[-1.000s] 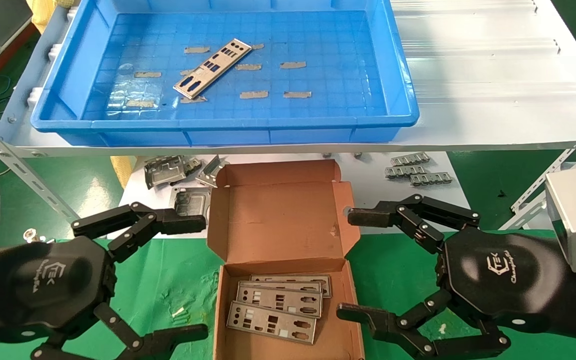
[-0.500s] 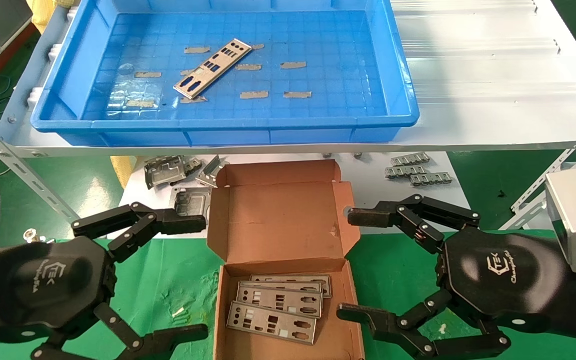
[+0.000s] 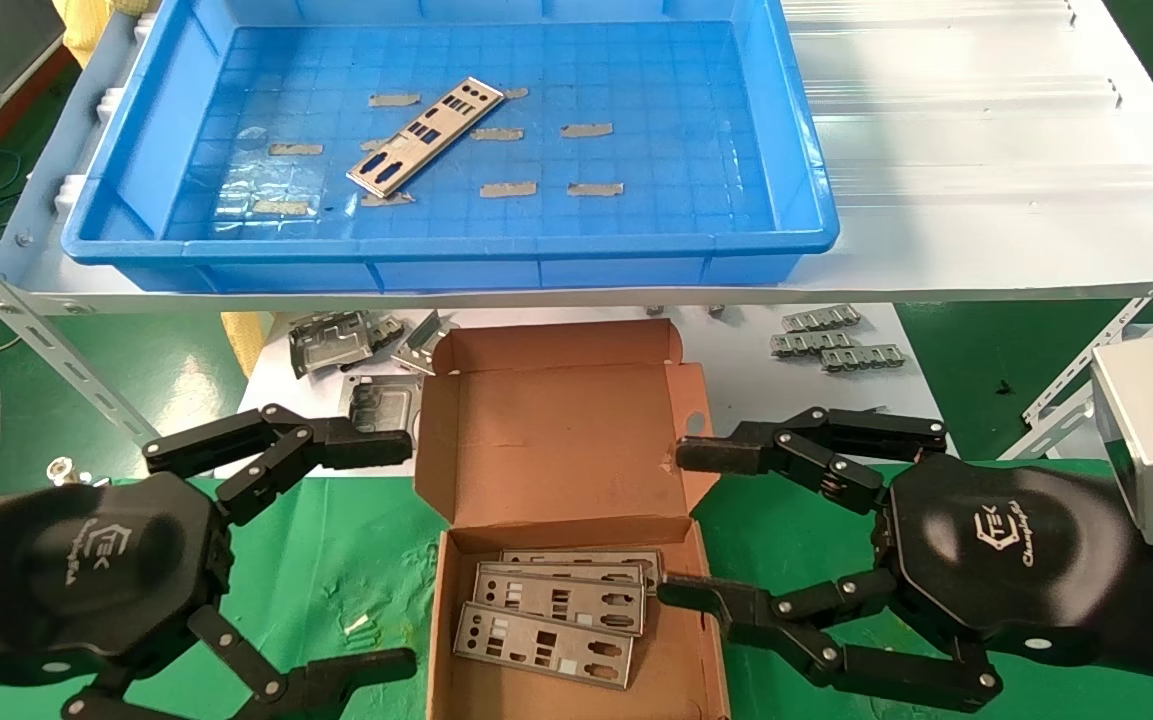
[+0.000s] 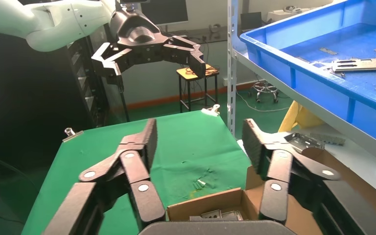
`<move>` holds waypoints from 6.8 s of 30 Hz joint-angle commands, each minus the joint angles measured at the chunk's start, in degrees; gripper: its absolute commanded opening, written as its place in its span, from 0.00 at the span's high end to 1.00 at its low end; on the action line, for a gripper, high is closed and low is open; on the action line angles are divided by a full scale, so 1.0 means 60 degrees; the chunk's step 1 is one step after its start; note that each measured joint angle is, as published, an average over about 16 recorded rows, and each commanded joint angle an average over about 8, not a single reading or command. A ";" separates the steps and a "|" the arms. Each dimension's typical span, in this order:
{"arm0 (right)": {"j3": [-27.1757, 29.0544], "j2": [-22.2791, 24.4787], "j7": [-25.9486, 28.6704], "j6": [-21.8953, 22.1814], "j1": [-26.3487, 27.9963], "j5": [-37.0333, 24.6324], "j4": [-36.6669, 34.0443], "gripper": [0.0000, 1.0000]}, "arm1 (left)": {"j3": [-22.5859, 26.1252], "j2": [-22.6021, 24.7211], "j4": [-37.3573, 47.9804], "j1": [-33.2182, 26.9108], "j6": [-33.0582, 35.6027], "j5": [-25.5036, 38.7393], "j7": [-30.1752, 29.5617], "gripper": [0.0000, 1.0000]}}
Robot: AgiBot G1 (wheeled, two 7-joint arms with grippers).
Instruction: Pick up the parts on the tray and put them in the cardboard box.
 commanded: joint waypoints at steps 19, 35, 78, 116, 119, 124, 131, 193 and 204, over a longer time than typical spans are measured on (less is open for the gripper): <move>0.0000 0.0000 0.0000 0.0000 0.0000 0.0000 0.0000 1.00 | 0.0000 0.0000 0.0000 0.0000 0.0000 0.0000 0.0000 0.00; 0.0000 0.0000 0.0000 0.0000 0.0000 0.0000 0.0000 1.00 | 0.0223 0.0454 0.0525 -0.1126 -0.0409 0.0759 -0.0078 0.00; -0.0001 0.0000 0.0000 0.0000 0.0000 0.0000 0.0000 0.00 | 0.2661 0.6065 1.1733 -0.8749 -0.4972 0.6143 0.1226 0.55; -0.0001 0.0000 0.0000 0.0000 0.0000 0.0000 0.0000 0.00 | 0.2627 0.6460 1.2247 -0.8716 -0.6232 0.6097 0.1483 1.00; -0.0001 0.0000 0.0000 0.0000 0.0000 0.0000 0.0000 0.00 | 0.2607 0.6446 1.2226 -0.8747 -0.6262 0.6069 0.1489 1.00; -0.0001 0.0000 0.0000 0.0000 0.0000 0.0000 0.0000 0.00 | 0.2520 0.6340 1.2133 -0.8875 -0.6107 0.5943 0.1525 1.00; -0.0001 0.0000 0.0000 0.0000 0.0000 0.0000 0.0000 0.00 | 0.2346 0.5964 1.1883 -0.9160 -0.5056 0.5682 0.1756 1.00; -0.0001 0.0000 -0.0001 0.0000 0.0001 0.0001 0.0000 0.00 | 0.4687 0.5848 1.0895 -0.3965 -0.0273 0.4314 0.9174 0.00; -0.0002 0.0000 -0.0001 0.0000 0.0001 0.0001 0.0000 0.00 | 0.4554 0.5791 1.1494 -0.4431 0.0870 0.3968 0.8141 0.00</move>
